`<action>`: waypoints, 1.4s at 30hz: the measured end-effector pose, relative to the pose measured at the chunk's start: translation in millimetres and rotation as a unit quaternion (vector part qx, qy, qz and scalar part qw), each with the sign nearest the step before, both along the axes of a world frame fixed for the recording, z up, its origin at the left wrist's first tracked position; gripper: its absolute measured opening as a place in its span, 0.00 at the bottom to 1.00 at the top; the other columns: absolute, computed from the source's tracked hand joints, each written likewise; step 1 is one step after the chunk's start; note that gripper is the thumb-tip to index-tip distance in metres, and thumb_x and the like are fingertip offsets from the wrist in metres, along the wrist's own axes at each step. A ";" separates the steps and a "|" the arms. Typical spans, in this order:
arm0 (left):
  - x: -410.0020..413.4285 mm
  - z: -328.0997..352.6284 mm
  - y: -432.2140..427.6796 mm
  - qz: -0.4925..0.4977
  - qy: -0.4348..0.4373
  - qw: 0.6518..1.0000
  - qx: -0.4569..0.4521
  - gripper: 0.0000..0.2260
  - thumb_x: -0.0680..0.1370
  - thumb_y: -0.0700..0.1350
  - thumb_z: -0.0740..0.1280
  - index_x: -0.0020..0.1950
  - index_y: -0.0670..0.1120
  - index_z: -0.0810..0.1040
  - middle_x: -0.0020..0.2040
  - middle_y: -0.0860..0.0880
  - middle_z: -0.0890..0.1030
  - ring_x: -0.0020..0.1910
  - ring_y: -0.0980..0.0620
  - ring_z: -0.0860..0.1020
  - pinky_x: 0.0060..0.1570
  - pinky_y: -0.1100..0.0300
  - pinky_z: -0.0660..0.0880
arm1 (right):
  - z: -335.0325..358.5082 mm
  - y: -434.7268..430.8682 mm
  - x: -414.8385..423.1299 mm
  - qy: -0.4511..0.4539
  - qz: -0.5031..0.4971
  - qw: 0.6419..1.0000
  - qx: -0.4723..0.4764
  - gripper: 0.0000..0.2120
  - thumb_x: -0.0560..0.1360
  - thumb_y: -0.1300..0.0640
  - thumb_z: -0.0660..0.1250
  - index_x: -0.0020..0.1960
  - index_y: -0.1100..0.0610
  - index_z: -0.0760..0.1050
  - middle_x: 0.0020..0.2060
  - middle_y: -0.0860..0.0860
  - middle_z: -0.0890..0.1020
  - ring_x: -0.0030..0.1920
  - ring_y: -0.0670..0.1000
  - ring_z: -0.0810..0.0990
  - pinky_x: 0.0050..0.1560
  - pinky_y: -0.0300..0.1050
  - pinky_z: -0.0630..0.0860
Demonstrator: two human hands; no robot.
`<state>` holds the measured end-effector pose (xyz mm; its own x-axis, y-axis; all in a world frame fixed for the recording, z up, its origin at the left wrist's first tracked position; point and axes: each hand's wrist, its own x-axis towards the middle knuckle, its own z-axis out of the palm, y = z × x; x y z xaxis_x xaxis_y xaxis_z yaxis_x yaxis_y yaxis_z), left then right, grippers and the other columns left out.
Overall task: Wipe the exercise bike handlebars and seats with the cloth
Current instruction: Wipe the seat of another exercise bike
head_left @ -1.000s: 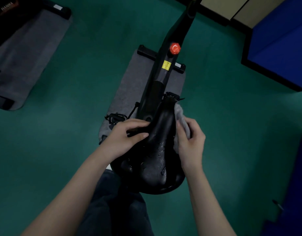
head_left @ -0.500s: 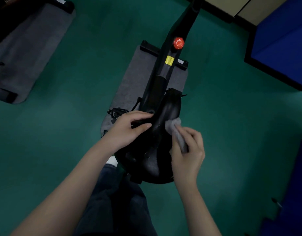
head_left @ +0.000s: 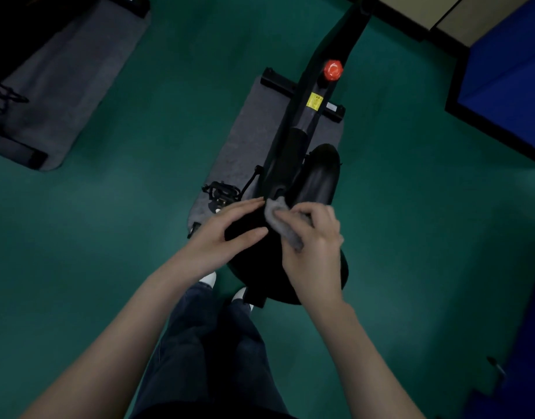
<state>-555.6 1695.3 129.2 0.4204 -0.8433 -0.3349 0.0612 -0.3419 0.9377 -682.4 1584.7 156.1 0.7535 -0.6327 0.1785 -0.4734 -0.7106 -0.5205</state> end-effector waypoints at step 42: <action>-10.9 -1.8 -1.8 0.005 -0.021 1.000 -0.021 0.29 0.67 0.59 0.69 0.67 0.52 0.73 0.68 0.55 0.73 0.67 0.61 0.69 0.65 0.70 0.65 | -40.7 -76.2 -76.0 -0.058 -0.189 0.865 0.461 0.06 0.76 0.66 0.66 0.45 0.59 0.80 0.39 0.52 0.81 0.41 0.47 0.77 0.44 0.42 0.74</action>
<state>-566.5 1693.4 127.3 0.4416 -0.8519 -0.2814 0.0242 -0.3022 0.9529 -758.4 1508.5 115.4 0.4728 -0.7430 -0.4738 -0.4883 0.2267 -0.8427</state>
